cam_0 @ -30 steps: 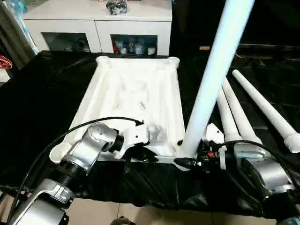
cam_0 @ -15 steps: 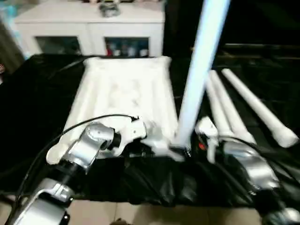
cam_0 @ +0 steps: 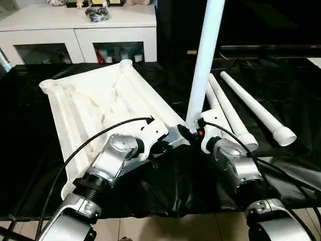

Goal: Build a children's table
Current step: Rotate leg to tighten

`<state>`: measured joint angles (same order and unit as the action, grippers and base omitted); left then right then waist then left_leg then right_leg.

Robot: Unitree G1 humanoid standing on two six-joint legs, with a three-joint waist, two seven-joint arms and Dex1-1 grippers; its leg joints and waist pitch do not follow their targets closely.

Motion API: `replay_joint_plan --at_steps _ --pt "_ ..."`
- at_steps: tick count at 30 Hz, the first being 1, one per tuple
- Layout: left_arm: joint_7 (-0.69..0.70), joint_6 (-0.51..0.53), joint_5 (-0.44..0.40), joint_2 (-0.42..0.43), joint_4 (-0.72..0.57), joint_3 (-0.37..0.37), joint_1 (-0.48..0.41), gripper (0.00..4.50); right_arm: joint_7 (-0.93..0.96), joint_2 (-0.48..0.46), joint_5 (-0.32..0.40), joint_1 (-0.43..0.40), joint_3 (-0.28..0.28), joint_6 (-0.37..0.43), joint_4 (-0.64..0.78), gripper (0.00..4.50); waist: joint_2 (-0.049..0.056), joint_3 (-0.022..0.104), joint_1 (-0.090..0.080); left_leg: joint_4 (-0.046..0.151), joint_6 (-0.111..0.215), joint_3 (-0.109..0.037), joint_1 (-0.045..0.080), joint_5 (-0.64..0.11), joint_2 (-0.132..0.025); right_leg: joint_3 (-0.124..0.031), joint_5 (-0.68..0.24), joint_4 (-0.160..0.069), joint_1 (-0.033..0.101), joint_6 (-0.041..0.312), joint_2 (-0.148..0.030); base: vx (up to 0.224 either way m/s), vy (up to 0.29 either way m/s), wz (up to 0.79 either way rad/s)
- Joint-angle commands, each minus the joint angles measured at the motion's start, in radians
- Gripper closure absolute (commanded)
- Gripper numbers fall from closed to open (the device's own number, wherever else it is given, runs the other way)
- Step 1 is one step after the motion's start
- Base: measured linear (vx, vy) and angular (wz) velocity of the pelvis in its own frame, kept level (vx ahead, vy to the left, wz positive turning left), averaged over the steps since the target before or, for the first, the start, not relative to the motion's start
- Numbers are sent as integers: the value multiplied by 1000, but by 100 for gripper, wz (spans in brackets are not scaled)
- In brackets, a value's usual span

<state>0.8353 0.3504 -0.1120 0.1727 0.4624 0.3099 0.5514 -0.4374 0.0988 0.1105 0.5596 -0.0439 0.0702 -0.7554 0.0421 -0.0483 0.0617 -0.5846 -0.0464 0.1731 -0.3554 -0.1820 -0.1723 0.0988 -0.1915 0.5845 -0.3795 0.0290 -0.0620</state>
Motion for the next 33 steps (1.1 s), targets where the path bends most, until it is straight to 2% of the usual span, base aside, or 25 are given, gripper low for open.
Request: replay_joint_plan --at_steps 1,2,6,10,11,13,14,16,19,20,22,24,25,33 --pt "62 -24 23 -38 -33 72 -6 450 -39 -32 -20 -2 -53 4 -40 86 -4 50 6 79 28 -30 9 -321 -66 -65 -394 -94 27 150 -109 0 0 0" --pt "77 -34 22 -28 -34 74 -7 450 -51 -22 -27 -6 -59 -7 -37 62 -6 52 7 78 32 -28 6 -303 -64 -66 -359 -90 31 160 -108 0 0 0" --pt "155 -61 30 20 -47 83 -15 450 -175 25 -25 -34 -73 -40 -4 62 -3 54 8 76 48 -27 2 -284 -64 -66 -322 -84 36 173 -107 0 0 0" --pt "225 -97 40 65 -52 89 -21 450 -317 78 0 -75 -100 -33 70 62 -3 58 21 72 72 -21 3 -229 -65 -68 -261 -79 38 184 -105 0 0 0" --pt "255 -108 45 85 -54 91 -22 450 -386 105 16 -96 -112 -23 109 62 -2 59 28 72 79 -22 1 -214 -65 -66 -252 -77 42 183 -102 0 0 0" --pt "310 -136 57 117 -53 90 -24 450 -502 155 46 -134 -136 1 183 62 -1 61 41 71 91 -20 4 -193 -71 -65 -211 -71 40 184 -97 0 0 0" --pt "310 -136 57 117 -53 90 -24 450 -502 155 46 -134 -136 1 183 62 0 62 43 70 94 -20 3 -186 -72 -66 -195 -67 39 190 -98 0 0 0" --pt "374 -168 66 153 -48 92 -22 450 -632 218 73 -179 -168 21 269 62 0 62 50 70 98 -20 2 -186 -74 -64 -183 -67 41 196 -99 0 0 0" --pt "421 -193 72 182 -42 95 -18 450 -719 268 94 -213 -192 48 336 62 -1 62 60 69 101 -19 5 -187 -75 -65 -188 -68 39 194 -100 0 0 0" --pt "442 -201 73 197 -36 96 -14 450 -759 293 104 -229 -204 66 369 89 0 61 65 70 96 -19 5 -195 -75 -65 -206 -69 38 195 -101 0 0 0" --pt "463 -215 75 209 -28 96 -10 450 -790 314 109 -241 -210 81 396 97 -1 60 69 72 89 -20 4 -204 -75 -65 -241 -72 39 184 -102 0 0 0" --pt "492 -223 84 221 -21 97 -6 450 -821 337 117 -253 -219 102 428 109 -1 58 74 73 80 -19 7 -220 -75 -66 -286 -79 36 172 -104 0 0 0" --pt "501 -226 85 225 -19 98 -4 450 -830 345 120 -256 -223 108 439 136 -1 58 77 74 74 -21 7 -223 -76 -67 -301 -79 37 167 -105 0 0 0" --pt "553 -244 104 233 0 99 2 450 -859 367 128 -278 -235 150 500 172 -1 66 81 69 77 -22 2 -172 -75 -65 -210 -67 40 180 -104 0 0 0"
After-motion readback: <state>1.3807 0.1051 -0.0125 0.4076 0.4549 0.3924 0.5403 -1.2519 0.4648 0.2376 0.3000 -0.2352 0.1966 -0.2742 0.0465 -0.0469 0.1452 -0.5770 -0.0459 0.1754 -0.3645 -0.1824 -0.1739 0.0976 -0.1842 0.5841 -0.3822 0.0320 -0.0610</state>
